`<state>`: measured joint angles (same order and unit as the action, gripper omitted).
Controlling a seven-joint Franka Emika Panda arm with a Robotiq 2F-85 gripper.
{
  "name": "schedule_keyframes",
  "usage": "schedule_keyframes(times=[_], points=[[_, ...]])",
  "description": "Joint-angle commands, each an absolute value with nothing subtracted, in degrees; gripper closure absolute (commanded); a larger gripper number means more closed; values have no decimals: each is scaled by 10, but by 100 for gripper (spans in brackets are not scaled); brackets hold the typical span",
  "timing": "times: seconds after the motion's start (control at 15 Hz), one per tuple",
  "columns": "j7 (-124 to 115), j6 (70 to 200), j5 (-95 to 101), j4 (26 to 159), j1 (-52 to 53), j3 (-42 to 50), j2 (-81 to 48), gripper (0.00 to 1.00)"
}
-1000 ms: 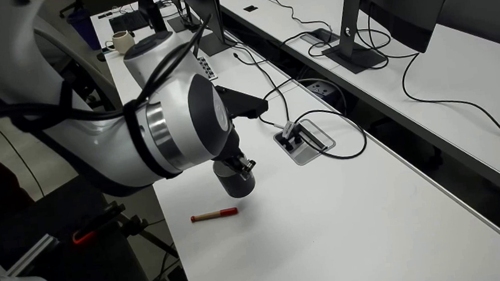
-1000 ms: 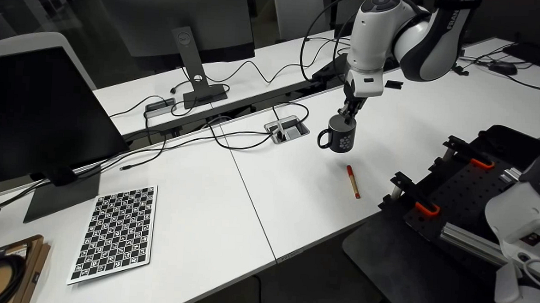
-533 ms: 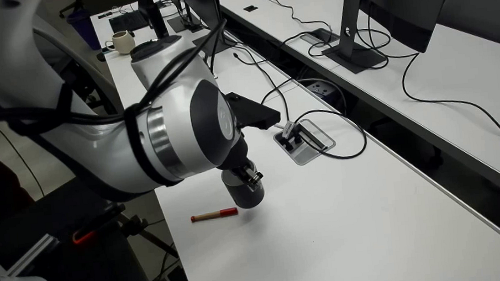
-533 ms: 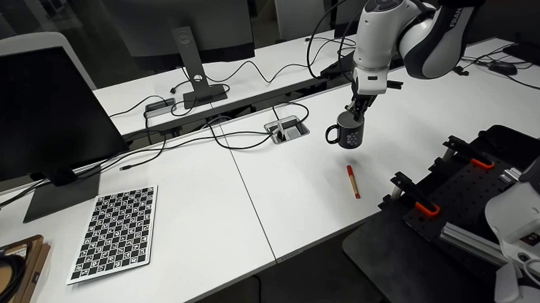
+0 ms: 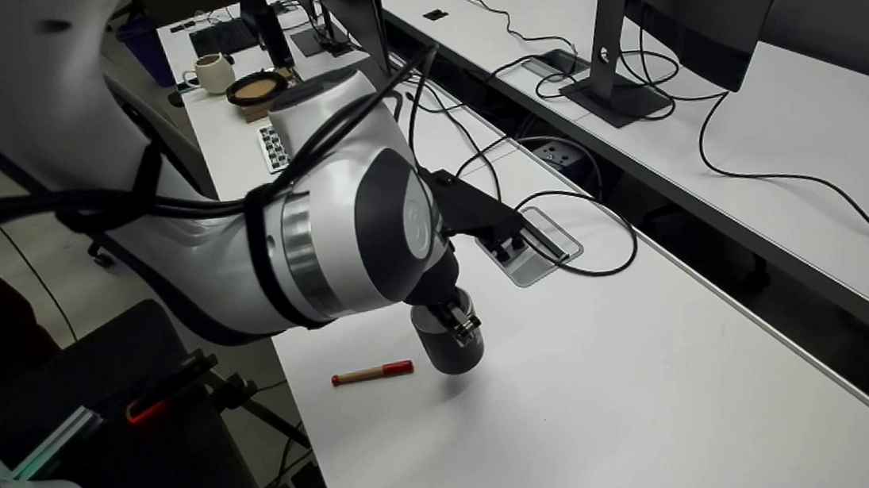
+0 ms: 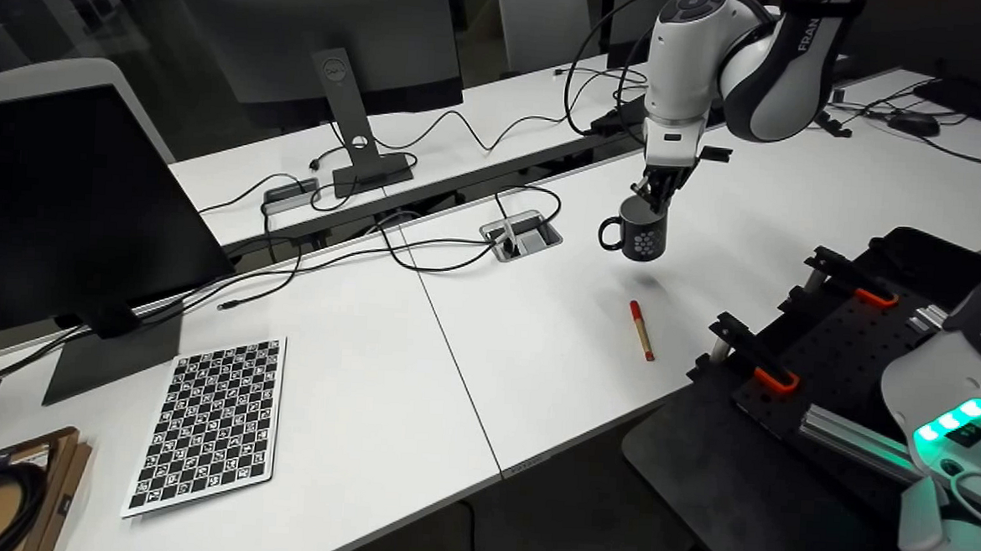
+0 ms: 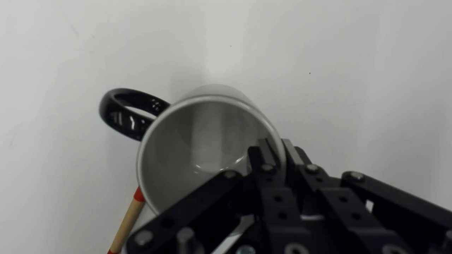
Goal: Move the mug forward
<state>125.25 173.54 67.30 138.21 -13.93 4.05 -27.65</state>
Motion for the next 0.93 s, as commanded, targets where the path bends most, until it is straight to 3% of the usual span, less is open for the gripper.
schedule_keyframes(times=[0.0, 0.07, 0.47, 0.53, 0.87], points=[[1273, 1733, 645, 1365, -159, 31, -287, 98], [1261, 1735, 655, 1375, -147, 41, -283, 91], [1263, 1735, 651, 1371, -151, 39, -287, 91], [1263, 1735, 651, 1371, -151, 39, -287, 98], [1269, 1753, 612, 1325, -167, 24, -337, 98]])
